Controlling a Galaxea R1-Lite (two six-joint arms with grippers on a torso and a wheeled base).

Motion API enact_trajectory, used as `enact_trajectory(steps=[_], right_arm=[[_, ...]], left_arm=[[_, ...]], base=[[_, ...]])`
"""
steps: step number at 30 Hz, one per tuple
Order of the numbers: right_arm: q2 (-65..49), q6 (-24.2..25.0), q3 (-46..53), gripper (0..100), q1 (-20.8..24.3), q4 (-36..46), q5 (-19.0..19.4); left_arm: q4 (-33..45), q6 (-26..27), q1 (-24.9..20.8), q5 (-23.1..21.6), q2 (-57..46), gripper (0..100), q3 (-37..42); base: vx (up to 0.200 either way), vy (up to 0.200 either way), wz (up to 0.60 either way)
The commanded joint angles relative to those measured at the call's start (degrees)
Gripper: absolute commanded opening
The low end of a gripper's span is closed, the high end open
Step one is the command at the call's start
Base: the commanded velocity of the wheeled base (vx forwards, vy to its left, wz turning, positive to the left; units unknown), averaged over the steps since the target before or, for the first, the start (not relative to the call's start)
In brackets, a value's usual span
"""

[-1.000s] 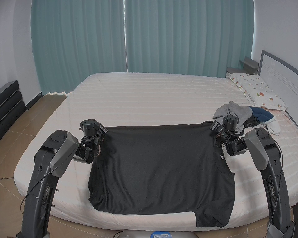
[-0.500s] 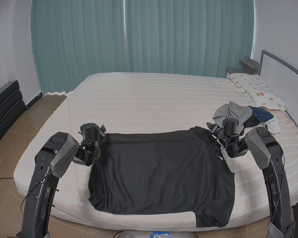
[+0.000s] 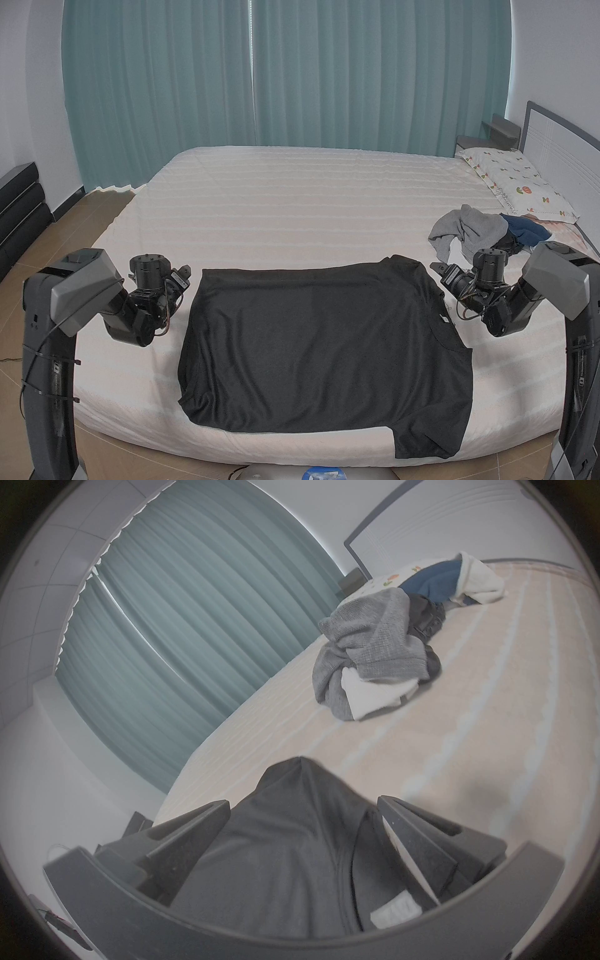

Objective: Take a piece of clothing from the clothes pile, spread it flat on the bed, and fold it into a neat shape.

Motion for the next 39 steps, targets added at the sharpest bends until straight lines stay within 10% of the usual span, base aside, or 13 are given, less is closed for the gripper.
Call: enact_trajectory(steps=[1,12,39], right_arm=[[-18.44,4.95,28.9,100,1.4,-11.36,7.81],[-14.22,10.83,50.0,100,0.96,-33.68,11.77],[-9.65,11.19,50.61,100,-0.62,-33.5,16.16]], left_arm=[[-10.41,-6.92,1.91,-11.88,-22.76,100,31.42],[-23.77,-13.34,0.07,-17.06,-20.39,100,49.35],[-27.03,-6.48,-6.61,-13.98,-10.54,100,50.4]], base=[[0.0,0.0,0.0],[0.0,0.0,0.0],[-0.067,0.0,0.0]])
